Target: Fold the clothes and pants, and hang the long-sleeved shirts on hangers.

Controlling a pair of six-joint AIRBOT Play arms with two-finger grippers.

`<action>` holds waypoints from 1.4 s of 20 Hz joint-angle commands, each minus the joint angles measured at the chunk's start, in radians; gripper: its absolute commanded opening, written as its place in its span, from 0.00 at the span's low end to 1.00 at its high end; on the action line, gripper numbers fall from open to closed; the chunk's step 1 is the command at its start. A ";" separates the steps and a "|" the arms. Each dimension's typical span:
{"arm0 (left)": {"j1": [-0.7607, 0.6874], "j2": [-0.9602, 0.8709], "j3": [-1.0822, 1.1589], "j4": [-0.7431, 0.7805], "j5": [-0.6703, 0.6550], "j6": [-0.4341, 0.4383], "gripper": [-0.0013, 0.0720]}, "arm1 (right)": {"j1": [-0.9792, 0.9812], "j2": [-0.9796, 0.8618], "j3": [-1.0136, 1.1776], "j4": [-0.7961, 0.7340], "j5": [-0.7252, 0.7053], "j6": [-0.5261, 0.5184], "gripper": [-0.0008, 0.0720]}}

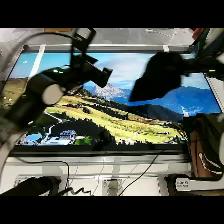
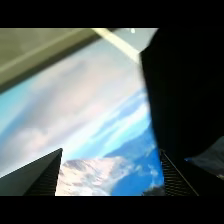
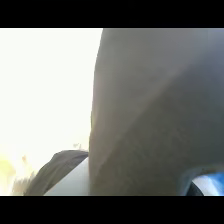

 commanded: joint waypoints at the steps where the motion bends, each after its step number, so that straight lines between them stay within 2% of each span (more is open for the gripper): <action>1: 0.000 0.119 0.000 0.021 -0.018 0.000 0.97 | -0.228 0.140 0.005 -0.204 0.100 0.206 0.03; 6: 0.000 0.158 0.000 0.022 -0.055 0.000 0.97 | -0.574 0.230 0.004 -0.491 0.372 0.209 0.03; 9: 0.000 0.156 0.000 0.021 -0.069 0.000 0.97 | -0.742 0.234 0.000 -0.721 0.536 0.263 0.03; 14: 0.000 0.156 0.000 0.021 -0.069 0.000 0.97 | -0.924 0.253 -0.040 -0.766 0.571 0.262 0.04; 17: 0.000 0.156 0.000 0.021 -0.069 0.000 0.97 | -0.951 0.262 -0.055 -0.769 0.571 0.262 0.04; 18: 0.000 0.156 0.000 0.021 -0.069 0.000 0.97 | -0.951 0.261 -0.056 -0.760 0.571 0.262 0.06; 19: 0.000 0.156 0.000 0.021 -0.069 0.000 0.97 | -0.950 0.262 -0.056 -0.756 0.570 0.262 0.33; 20: 0.000 0.156 0.000 0.021 -0.069 0.000 0.97 | -0.951 0.262 -0.056 -0.758 0.564 0.262 0.80; 21: 0.000 0.156 0.000 0.021 -0.069 0.000 0.97 | -0.951 0.262 -0.056 -0.757 0.552 0.262 0.97; 25: 0.000 0.156 0.000 0.021 -0.069 0.000 0.97 | -0.951 0.261 -0.056 -0.729 0.528 0.265 0.96; 27: 0.000 0.156 0.000 0.021 -0.069 0.000 0.97 | -0.948 0.261 -0.056 -0.599 0.509 0.266 0.92; 28: 0.000 0.156 0.000 0.021 -0.069 0.000 0.97 | -0.935 0.261 -0.056 -0.523 0.492 0.266 0.66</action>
